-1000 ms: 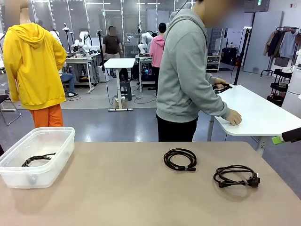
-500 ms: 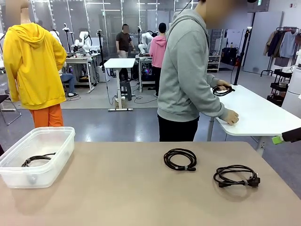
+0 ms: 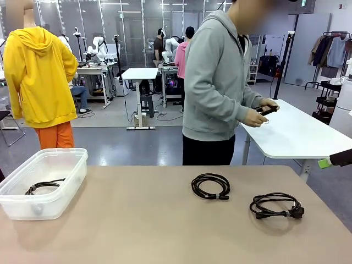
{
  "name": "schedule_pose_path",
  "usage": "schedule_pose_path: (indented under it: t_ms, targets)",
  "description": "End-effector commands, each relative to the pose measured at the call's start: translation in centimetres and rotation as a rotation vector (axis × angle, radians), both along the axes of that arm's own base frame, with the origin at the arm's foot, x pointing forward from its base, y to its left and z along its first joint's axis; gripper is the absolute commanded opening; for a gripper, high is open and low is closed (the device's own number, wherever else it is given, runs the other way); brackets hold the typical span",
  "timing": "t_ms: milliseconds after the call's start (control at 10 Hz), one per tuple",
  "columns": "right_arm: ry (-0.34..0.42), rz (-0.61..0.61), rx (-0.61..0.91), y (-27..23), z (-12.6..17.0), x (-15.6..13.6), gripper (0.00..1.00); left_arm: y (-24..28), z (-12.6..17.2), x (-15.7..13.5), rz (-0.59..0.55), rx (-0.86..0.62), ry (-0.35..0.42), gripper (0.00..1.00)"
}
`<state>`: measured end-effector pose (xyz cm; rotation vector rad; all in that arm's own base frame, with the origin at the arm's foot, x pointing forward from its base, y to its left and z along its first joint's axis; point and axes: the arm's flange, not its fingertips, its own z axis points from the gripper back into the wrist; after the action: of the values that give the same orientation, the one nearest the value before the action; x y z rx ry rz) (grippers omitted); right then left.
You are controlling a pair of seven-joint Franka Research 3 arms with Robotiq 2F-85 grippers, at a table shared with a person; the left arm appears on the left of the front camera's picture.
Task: Organize and store the cables.
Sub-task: Place the Power Cable into the Organizing box.
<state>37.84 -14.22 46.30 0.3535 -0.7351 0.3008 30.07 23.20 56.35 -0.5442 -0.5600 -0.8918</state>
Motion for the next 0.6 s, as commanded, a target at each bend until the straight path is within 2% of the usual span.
schedule_pose_path:
  t_ms: [0, 100, 200, 500]
  targets:
    - [0.008, -0.003, -0.004, 0.0, 0.1, -0.1, 1.00, 0.0, 0.4, 0.1, 0.012, 0.006, 0.011, 1.00]
    - [0.000, 0.000, 0.000, 0.0, 0.0, 0.0, 1.00, 0.0, 0.4, 0.1, 0.012, 0.006, 0.011, 1.00]
    - [-0.004, 0.100, -0.054, 1.0, 1.1, 0.4, 1.00, 0.0, 0.4, 0.1, 0.012, 0.006, 0.011, 1.00]
    - [0.015, 0.355, -0.357, 4.9, 2.6, 3.1, 1.00, 0.0, 0.4, 0.1, 0.012, 0.006, 0.011, 1.00]
